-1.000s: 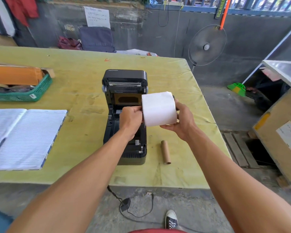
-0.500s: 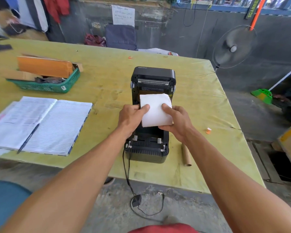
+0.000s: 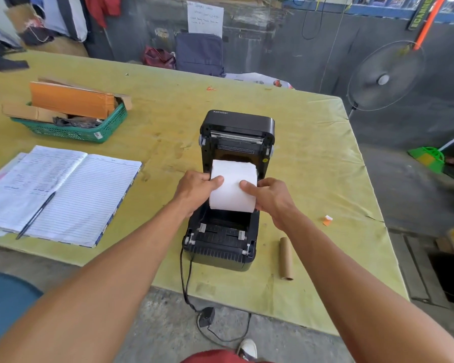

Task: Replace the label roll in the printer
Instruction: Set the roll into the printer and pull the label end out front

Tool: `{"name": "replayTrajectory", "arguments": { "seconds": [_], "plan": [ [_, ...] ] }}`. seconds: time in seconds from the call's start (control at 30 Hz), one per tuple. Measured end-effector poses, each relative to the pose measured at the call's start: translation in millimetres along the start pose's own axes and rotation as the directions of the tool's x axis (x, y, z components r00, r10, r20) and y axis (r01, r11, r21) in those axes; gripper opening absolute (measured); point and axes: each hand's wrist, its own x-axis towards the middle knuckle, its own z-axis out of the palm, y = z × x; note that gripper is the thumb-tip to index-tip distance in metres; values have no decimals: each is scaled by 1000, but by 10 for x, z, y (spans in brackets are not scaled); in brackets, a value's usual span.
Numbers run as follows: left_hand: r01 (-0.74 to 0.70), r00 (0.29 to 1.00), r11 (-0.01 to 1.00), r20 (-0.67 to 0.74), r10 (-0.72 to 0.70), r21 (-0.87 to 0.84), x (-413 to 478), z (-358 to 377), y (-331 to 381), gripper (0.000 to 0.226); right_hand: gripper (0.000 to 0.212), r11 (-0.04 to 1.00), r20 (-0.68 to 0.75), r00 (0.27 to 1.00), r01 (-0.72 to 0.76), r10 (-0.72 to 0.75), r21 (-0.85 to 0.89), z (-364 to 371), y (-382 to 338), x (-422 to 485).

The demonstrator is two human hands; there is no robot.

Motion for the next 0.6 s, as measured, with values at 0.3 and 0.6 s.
{"name": "replayTrajectory", "arguments": {
  "seconds": [0.3,0.6],
  "plan": [
    [40,999,981,-6,-42,-189,-16,42,-200,19,72,997,-90,993,72,-75,-42,215,307,25],
    [42,997,943,77,-17,-331,90,34,-377,32,76,988,-203,971,108,-128,-108,396,349,-1]
  ]
}}
